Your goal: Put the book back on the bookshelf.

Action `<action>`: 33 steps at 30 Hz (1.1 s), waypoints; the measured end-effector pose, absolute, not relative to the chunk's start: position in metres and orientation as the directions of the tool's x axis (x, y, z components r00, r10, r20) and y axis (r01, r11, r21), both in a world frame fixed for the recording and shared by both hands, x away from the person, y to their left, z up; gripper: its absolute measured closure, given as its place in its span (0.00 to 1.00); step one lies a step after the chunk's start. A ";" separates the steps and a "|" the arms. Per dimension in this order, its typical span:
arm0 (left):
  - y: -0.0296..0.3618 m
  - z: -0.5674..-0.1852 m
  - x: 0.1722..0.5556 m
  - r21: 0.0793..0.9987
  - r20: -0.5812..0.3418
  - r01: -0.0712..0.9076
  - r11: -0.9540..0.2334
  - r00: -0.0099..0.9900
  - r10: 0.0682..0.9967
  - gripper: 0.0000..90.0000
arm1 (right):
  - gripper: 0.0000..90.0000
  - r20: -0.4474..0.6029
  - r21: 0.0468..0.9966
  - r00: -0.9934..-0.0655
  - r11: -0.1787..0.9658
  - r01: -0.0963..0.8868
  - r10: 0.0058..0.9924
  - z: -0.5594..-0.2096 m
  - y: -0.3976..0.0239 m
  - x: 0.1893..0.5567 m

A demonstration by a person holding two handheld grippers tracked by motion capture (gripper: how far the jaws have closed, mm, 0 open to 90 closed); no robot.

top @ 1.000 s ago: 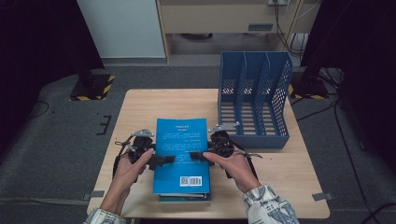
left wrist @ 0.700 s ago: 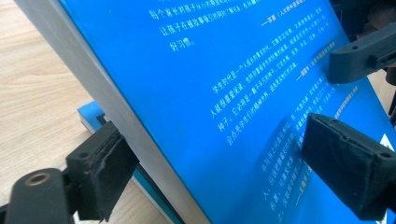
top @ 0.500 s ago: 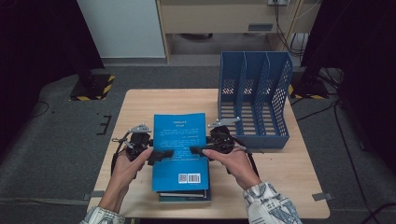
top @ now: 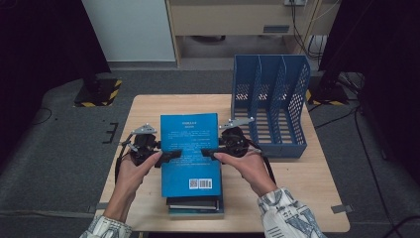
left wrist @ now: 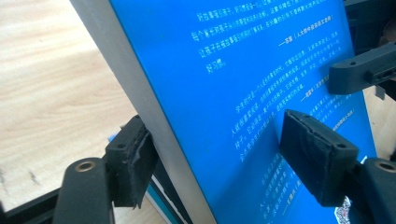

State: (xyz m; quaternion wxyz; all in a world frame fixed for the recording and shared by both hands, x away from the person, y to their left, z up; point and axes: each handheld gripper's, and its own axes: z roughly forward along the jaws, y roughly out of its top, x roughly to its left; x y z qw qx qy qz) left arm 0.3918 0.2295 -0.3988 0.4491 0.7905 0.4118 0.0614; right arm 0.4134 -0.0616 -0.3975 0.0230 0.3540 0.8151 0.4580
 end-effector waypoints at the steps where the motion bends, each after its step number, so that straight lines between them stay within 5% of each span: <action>1: 0.230 -0.396 0.393 0.764 -0.268 0.593 -0.254 0.650 0.711 0.32 | 0.34 0.280 0.766 -0.751 0.332 0.550 0.598 -0.396 -0.061 0.415; 33: 0.230 -0.364 0.416 0.788 -0.183 0.548 -0.282 0.644 0.742 0.42 | 0.44 0.213 0.809 -0.752 0.319 0.493 0.624 -0.369 -0.059 0.436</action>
